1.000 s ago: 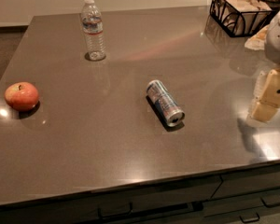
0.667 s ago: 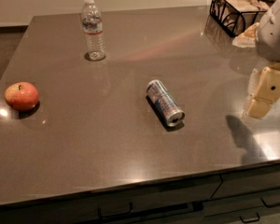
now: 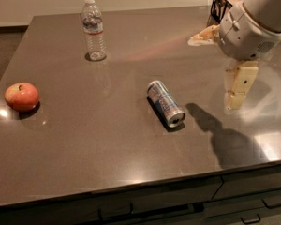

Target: Place redbull can upright

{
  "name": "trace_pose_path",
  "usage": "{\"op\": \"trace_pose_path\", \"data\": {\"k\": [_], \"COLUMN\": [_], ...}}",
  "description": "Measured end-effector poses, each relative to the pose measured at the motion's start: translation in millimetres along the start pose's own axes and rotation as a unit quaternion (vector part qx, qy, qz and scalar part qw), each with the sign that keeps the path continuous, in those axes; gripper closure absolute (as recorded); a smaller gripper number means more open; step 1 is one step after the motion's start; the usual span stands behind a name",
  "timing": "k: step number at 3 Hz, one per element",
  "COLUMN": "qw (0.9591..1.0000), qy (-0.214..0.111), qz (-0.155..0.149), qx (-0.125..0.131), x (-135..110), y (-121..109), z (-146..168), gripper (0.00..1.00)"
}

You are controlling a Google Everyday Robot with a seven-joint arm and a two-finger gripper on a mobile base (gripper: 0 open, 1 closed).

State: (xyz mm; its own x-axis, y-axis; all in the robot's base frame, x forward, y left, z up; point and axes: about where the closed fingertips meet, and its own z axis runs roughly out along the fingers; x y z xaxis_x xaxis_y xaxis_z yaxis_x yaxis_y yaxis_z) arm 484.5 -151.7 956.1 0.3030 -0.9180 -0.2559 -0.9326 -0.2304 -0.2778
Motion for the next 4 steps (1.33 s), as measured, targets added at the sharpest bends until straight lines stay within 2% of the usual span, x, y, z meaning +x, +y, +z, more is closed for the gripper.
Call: {"op": "trace_pose_path", "data": {"k": [1,2,3,4], "qw": [0.9939,0.9769,0.9499,0.9204], "qy": [-0.006,-0.011,-0.019,-0.024], "qz": [-0.110,-0.213,-0.310,-0.386], "qx": [-0.005,-0.016,-0.035,-0.060], "x": [-12.8,-25.3,-37.1,-45.7], "y": [-9.4,-11.7,-13.4,-12.0], "z": [20.9,40.8,60.4,76.1], "gripper": [0.00,0.00,0.00,0.00]}}
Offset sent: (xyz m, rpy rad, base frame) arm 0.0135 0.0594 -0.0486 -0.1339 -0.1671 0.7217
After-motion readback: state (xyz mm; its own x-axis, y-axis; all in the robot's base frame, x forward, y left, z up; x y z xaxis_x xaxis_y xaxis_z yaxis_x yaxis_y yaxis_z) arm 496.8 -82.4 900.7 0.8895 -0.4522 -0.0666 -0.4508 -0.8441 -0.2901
